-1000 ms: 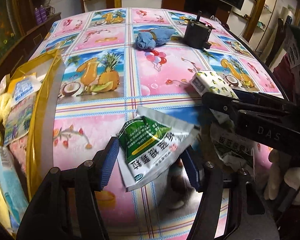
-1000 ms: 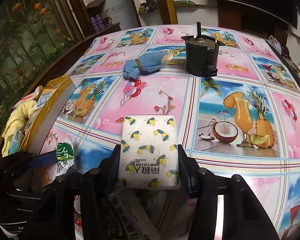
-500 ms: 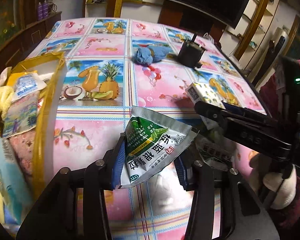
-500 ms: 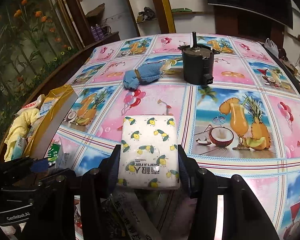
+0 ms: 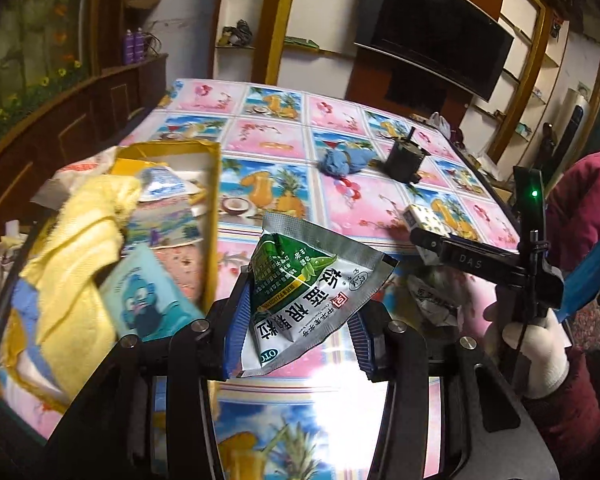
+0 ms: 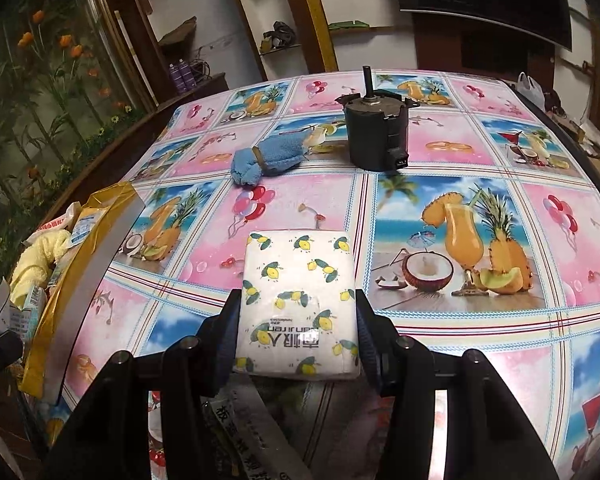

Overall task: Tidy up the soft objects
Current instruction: 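Carry the green packet and lemon-print tissue pack into the tray and release both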

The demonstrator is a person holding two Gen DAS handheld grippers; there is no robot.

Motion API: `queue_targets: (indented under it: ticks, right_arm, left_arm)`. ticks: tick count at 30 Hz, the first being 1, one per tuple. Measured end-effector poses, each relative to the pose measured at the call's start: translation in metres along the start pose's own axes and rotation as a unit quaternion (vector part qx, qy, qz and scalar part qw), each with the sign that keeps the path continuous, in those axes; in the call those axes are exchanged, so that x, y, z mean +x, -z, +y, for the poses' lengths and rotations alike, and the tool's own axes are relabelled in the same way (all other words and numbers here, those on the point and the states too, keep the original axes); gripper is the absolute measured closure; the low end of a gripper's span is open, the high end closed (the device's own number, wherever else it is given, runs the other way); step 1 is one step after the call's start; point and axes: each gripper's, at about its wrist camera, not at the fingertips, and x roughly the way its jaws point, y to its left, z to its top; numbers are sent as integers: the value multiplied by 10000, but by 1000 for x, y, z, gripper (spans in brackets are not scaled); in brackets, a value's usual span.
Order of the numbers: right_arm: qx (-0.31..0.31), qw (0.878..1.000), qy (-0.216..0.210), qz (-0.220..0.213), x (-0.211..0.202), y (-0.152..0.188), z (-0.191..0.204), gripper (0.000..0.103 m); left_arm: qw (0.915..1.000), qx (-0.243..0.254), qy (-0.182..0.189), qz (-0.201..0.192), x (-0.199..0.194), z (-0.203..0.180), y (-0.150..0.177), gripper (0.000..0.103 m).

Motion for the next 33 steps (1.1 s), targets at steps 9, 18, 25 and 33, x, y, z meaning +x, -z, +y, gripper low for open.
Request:
queue_targets:
  ticks: [9, 18, 25, 33]
  right_arm:
    - [39, 10000, 31, -52, -4, 4, -2, 51]
    - [-286, 9986, 204, -405, -36, 5, 14, 51]
    - [-646, 9968, 14, -462, -60, 0, 47, 51]
    - [-1061, 9933, -242, -394, -60, 0, 97, 51]
  left_arm:
    - [9990, 66, -415, -147, -16, 8, 9, 58]
    - [9976, -23, -653, -206, -32, 28, 15, 58]
    - [9979, -150, -588, -230, -35, 39, 20, 58]
    - [9976, -348, -542, -256, -37, 59, 21, 58]
